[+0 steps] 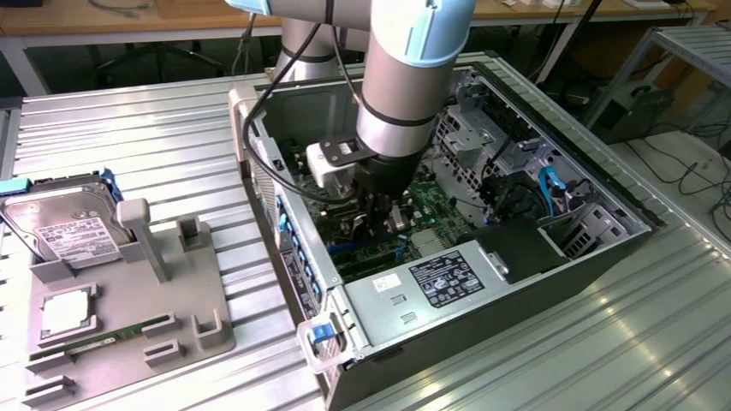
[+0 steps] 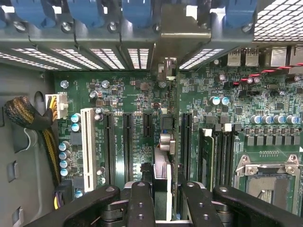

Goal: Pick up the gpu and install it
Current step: 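Insert the gpu into the slot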

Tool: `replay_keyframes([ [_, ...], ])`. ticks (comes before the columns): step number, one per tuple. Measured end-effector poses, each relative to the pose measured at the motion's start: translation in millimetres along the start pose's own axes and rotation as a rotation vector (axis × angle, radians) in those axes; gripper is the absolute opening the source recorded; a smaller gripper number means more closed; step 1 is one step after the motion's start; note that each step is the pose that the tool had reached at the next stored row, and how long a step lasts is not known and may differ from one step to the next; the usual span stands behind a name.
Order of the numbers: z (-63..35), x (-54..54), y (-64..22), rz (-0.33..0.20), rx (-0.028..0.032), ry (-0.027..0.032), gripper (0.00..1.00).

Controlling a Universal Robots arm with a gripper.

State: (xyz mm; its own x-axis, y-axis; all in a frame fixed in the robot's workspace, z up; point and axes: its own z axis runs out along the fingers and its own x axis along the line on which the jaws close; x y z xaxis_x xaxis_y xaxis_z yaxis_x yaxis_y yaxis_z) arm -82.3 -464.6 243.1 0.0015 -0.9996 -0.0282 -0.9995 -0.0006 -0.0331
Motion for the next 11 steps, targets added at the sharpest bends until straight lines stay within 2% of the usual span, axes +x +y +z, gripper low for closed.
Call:
replay_keyframes([
  [11,3.0,-0.2,0.2,-0.001,0.0001,-0.0003,0.28],
])
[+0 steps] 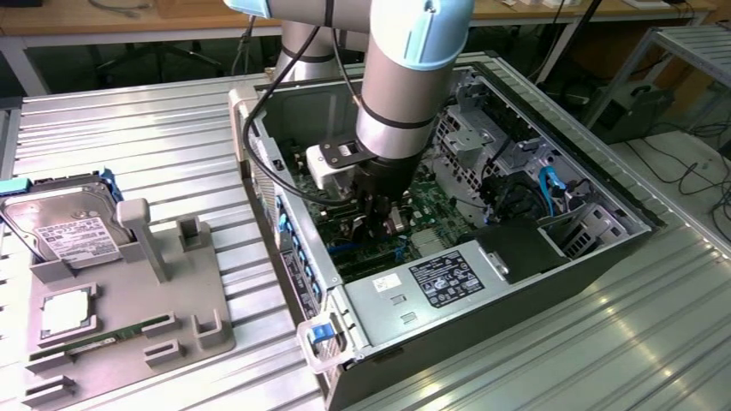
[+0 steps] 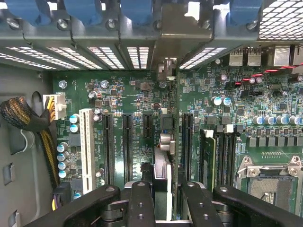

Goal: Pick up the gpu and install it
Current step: 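Insert the gpu into the slot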

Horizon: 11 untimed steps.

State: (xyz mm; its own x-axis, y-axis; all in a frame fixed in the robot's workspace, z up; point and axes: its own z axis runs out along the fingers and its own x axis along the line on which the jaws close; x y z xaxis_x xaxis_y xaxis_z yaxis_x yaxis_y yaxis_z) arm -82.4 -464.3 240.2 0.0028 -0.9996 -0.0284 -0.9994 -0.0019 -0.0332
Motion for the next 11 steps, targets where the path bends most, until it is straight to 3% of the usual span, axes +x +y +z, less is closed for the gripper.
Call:
replay_keyframes([
  [11,0.0,-2.0,0.0,-0.007,-0.0003,-0.0006,0.28],
])
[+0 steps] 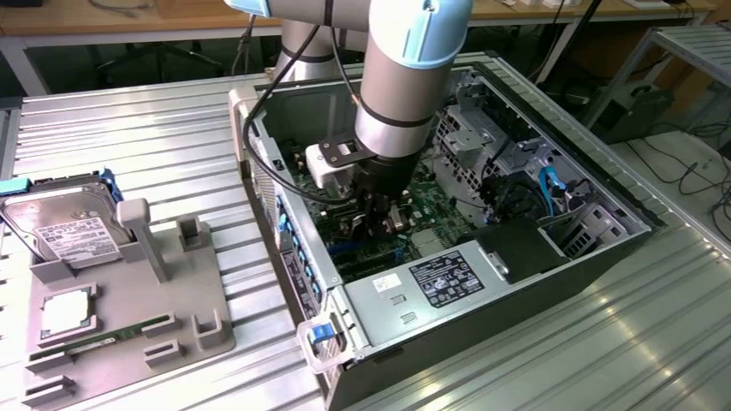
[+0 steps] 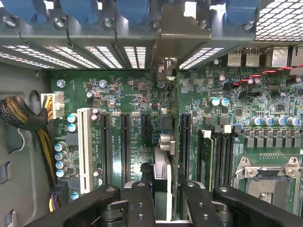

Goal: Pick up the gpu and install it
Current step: 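Insert the gpu into the slot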

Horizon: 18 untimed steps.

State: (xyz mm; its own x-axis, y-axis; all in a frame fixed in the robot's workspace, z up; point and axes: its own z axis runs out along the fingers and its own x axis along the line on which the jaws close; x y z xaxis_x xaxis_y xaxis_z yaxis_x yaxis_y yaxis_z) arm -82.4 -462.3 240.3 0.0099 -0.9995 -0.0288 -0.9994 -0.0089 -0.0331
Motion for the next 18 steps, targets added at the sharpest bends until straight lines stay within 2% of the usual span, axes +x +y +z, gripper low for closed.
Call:
replay_keyframes([
  [18,0.2,-1.4,0.0,-0.001,-0.0001,0.0004,0.28],
])
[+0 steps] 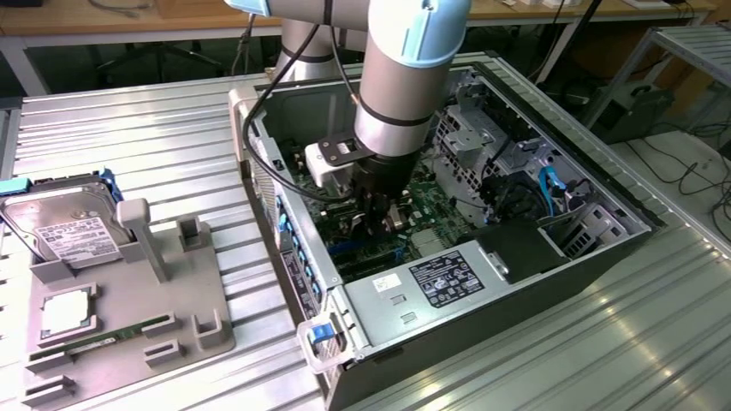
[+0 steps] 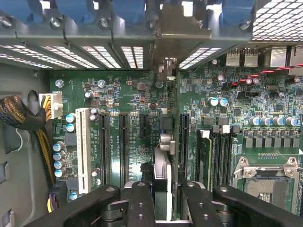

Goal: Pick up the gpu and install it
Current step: 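Insert the gpu into the slot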

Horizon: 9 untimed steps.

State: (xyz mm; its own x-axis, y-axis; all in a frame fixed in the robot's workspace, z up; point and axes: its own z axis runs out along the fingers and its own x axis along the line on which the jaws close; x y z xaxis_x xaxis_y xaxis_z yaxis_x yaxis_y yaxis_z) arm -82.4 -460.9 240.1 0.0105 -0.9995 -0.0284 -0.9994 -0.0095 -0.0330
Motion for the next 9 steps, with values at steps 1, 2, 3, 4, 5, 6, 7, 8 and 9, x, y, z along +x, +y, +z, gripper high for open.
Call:
replay_keyframes([
  [1,1.1,0.0,0.0,0.0,0.0001,-0.0002,0.28],
  [2,1.9,0.0,0.1,0.0,0.0,0.0,0.28],
  [3,3.2,0.1,0.1,0.0,0.0,-0.0001,0.28],
  [4,4.6,0.1,0.1,0.0,0.0,-0.0001,0.28],
  [5,5.9,0.2,0.2,0.0,0.0,0.0001,0.28],
  [6,6.5,0.2,0.2,0.0,-0.0002,0.0003,0.28],
  [7,6.9,0.2,0.2,0.0,-0.0002,0.0004,0.28],
  [8,7.0,0.2,0.2,0.0,-0.0002,0.0004,0.28],
  [9,7.1,0.2,0.2,0.0,-0.0001,0.0002,0.28],
])
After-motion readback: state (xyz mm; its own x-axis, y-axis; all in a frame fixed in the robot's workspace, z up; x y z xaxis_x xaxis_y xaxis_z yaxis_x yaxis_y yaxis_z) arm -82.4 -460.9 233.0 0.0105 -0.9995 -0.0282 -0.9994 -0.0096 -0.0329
